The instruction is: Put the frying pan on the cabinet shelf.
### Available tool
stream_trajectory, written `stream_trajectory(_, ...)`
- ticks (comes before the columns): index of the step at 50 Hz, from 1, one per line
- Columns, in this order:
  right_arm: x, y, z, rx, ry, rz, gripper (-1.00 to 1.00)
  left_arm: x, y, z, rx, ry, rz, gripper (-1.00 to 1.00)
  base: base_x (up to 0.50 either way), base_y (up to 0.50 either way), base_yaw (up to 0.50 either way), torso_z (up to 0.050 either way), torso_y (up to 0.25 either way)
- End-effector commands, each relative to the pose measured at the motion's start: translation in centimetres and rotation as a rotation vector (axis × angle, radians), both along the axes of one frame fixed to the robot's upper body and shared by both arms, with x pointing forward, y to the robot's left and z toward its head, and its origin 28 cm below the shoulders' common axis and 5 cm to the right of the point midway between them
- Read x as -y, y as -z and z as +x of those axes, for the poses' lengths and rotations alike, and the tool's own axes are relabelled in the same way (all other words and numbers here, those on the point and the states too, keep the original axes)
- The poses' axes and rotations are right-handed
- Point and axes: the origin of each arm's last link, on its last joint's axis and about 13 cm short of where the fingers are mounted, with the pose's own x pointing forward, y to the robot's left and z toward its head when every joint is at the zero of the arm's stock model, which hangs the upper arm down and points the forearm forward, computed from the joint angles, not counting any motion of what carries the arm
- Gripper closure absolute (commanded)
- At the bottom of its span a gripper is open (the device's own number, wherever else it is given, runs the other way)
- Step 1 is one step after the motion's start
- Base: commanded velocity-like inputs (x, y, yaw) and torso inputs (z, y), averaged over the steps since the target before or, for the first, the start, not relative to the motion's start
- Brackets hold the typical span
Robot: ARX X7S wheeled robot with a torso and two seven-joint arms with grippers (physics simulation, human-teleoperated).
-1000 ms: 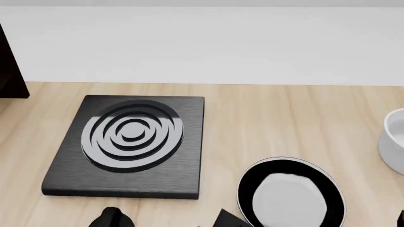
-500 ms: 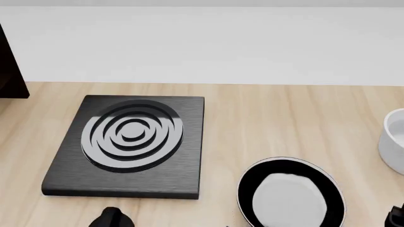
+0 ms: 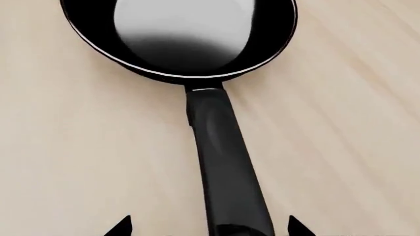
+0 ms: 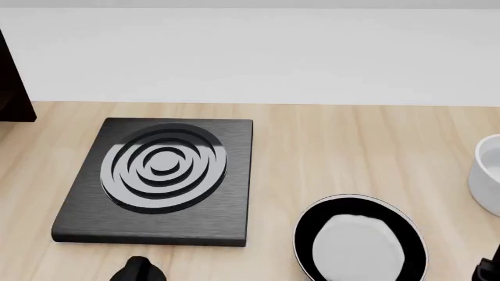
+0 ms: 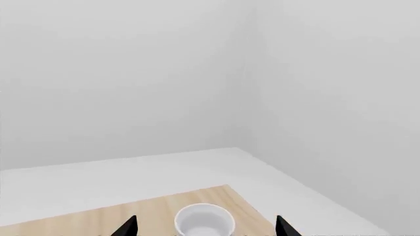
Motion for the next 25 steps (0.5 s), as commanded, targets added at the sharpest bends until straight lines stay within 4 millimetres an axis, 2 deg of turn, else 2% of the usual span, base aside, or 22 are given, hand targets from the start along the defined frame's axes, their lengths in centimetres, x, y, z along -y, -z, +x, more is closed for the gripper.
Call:
stream_trajectory(1, 0.17, 0.29, 0.28, -0.010, -0.001, 0.011, -1.00, -0.15, 0.15, 1.09, 0.024, -0.017, -0.019, -1.00, 0.00, 0.00, 0.00, 0.000, 0.000)
stream_trajectory(17, 0.26, 0.68, 0.41, -0.019, -0.005, 0.018, -1.00, -0.16, 0.11, 0.91, 0.064, 0.024, 0.008, -1.00, 0.00, 0.00, 0.00, 0.000, 0.000)
stream_trajectory(18, 0.27, 0.71, 0.42, -0.019, -0.005, 0.018, -1.00, -0.16, 0.09, 0.92, 0.071, 0.027, 0.010, 1.00, 0.00, 0.00, 0.00, 0.000, 0.000)
stream_trajectory(25, 0.38, 0.83, 0.39, -0.019, -0.003, 0.019, -1.00, -0.09, -0.14, 1.06, 0.089, 0.021, 0.007, 1.00, 0.00, 0.00, 0.00, 0.000, 0.000)
